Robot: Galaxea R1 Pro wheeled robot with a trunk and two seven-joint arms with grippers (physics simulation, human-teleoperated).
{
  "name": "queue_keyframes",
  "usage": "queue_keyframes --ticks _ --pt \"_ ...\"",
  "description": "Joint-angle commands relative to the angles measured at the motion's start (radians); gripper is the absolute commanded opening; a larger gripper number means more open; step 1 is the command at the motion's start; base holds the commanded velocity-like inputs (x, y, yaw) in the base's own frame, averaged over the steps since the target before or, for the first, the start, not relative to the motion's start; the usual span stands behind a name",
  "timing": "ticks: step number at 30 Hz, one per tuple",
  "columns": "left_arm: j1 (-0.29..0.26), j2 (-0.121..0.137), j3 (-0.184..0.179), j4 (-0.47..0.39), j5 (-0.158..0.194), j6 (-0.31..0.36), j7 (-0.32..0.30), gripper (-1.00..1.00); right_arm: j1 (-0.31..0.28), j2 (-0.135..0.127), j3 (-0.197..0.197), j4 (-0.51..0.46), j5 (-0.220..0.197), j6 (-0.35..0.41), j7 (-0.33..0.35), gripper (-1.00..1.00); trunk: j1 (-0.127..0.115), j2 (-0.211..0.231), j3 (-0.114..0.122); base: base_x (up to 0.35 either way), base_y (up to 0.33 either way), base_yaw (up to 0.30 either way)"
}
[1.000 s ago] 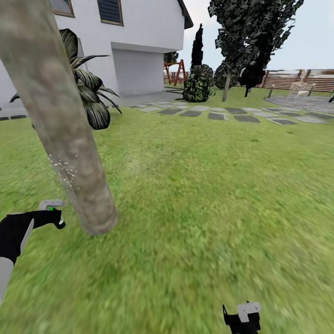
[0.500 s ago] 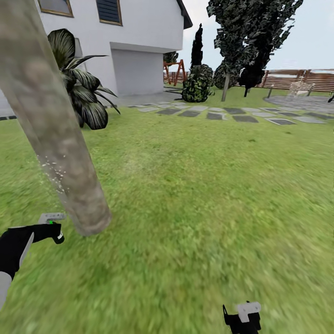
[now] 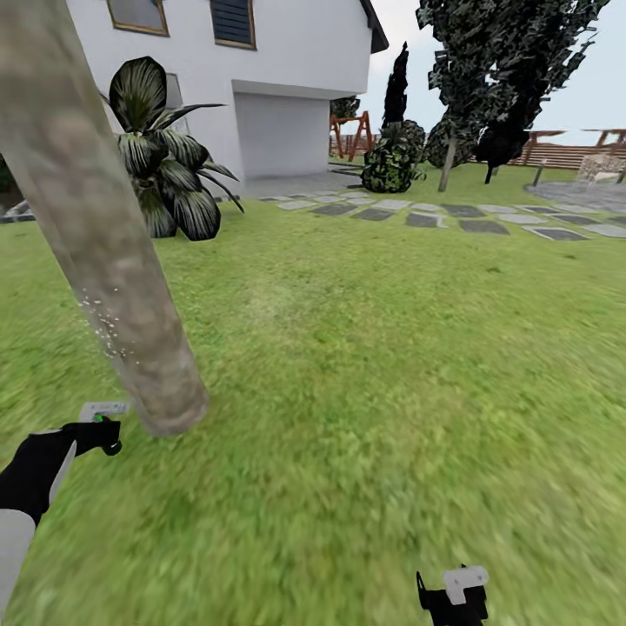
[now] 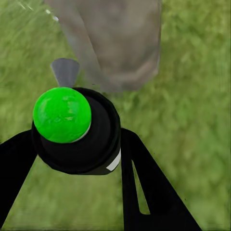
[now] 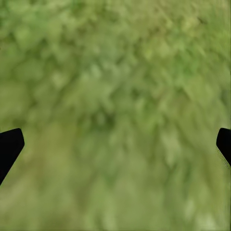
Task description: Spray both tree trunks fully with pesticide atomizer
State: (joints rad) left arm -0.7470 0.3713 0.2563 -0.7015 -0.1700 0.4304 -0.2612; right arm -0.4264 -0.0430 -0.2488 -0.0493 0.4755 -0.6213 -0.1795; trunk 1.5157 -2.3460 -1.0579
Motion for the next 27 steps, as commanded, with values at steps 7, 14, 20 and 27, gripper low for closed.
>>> queue_keyframes --ticks 7,14,20,27 --pt "-0.003 -0.002 -0.011 0.012 -0.006 0.087 0.004 -1.00 0.000 0.000 0.000 0.000 0.000 0.000 0.001 1.00 0.000 0.000 0.000 0.031 -0.272 0.144" --pt "-0.001 0.000 -0.008 0.038 -0.015 0.086 0.006 -1.00 0.000 0.001 0.000 0.000 0.000 0.000 0.000 1.00 0.000 0.000 0.000 0.136 -0.271 0.086" --pt "0.000 0.004 -0.008 0.091 -0.019 0.069 0.044 -1.00 0.000 0.002 0.000 0.000 0.000 0.000 0.000 1.00 0.000 0.000 0.000 0.143 -0.271 0.270" --pt "0.000 -0.027 -0.007 0.091 -0.017 0.065 0.077 -1.00 0.000 0.002 -0.001 0.000 0.000 0.000 0.001 1.00 0.000 0.000 0.000 0.073 -0.271 0.118"
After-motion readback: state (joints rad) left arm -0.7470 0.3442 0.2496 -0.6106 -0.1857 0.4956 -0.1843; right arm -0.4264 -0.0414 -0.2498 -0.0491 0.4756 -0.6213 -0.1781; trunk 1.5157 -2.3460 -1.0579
